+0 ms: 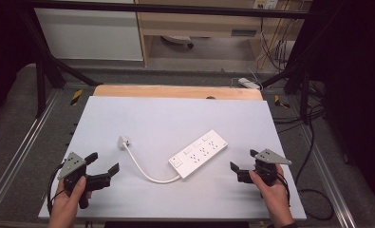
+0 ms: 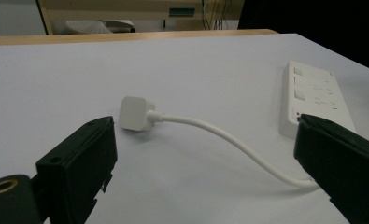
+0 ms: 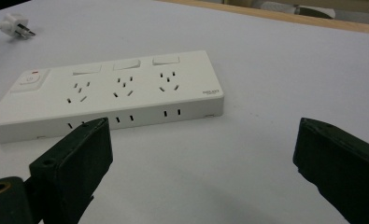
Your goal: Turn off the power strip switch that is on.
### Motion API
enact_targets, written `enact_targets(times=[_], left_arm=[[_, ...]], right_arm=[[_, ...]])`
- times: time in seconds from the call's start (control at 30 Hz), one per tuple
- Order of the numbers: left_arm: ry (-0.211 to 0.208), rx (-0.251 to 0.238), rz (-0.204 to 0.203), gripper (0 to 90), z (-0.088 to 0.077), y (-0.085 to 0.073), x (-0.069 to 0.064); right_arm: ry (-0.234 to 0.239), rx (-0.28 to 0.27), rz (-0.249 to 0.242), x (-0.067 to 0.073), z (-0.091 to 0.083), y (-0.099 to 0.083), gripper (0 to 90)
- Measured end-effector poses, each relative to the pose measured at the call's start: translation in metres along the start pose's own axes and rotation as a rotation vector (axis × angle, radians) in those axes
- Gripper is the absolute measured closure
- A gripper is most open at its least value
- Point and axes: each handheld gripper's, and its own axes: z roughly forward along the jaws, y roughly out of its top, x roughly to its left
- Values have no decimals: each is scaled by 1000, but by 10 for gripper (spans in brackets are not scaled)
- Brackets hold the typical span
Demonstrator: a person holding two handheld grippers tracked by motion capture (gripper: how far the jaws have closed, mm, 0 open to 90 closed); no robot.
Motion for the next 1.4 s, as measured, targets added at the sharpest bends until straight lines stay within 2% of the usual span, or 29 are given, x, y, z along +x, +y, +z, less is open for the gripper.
enact_targets(times=[0.83, 1.4], left_arm=[[12, 12, -5, 55, 1, -1, 3], [12, 16, -10, 55, 1, -1, 3]], right_arm=[[30, -48, 21, 4, -7, 7, 36], [67, -86, 3, 11, -11, 14, 38]])
